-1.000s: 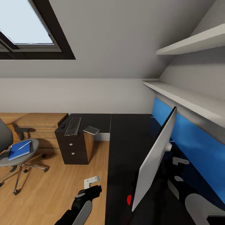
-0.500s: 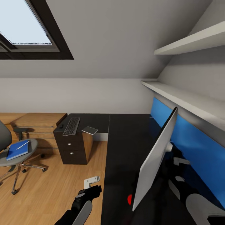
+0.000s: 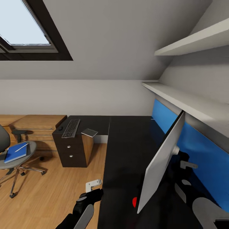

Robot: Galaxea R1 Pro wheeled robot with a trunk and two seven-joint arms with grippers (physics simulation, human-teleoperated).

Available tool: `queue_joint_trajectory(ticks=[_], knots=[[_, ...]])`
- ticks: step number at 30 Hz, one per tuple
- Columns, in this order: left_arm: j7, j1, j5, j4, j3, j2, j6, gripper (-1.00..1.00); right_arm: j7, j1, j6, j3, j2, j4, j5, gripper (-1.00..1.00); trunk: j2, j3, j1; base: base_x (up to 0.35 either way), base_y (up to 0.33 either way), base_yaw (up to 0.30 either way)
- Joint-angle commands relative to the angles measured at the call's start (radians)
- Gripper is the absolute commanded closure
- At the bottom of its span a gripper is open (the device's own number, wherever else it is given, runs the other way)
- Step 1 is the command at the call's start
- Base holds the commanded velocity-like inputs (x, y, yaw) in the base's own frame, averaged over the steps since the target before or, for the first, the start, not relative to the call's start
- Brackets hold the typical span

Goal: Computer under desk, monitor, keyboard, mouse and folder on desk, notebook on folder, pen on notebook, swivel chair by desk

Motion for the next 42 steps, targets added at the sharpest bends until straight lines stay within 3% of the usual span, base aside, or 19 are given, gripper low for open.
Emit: queue_joint_trajectory(ticks=[1,32,42], knots=[[0.008,-0.001,0.007,-0.002,-0.001,0.000,0.002,-1.00,-0.005,0.000,-0.013,0.018,-0.018,0.037,0.051,1.00,-0.001,-0.002,0.000,0.000,-0.051,0.000],[0.008,-0.001,0.007,0.013,-0.004,0.000,0.002,-1.00,-0.005,0.000,-0.013,0.019,-0.017,0.037,0.051,1.00,-0.001,-0.002,0.000,0.038,-0.003,0.000],[0.008,-0.001,0.008,0.019,-0.017,0.000,-0.029,-1.00,-0.005,0.000,-0.014,0.021,-0.017,0.037,0.052,1.00,-0.001,-0.002,0.000,0.003,0.000,0.000]])
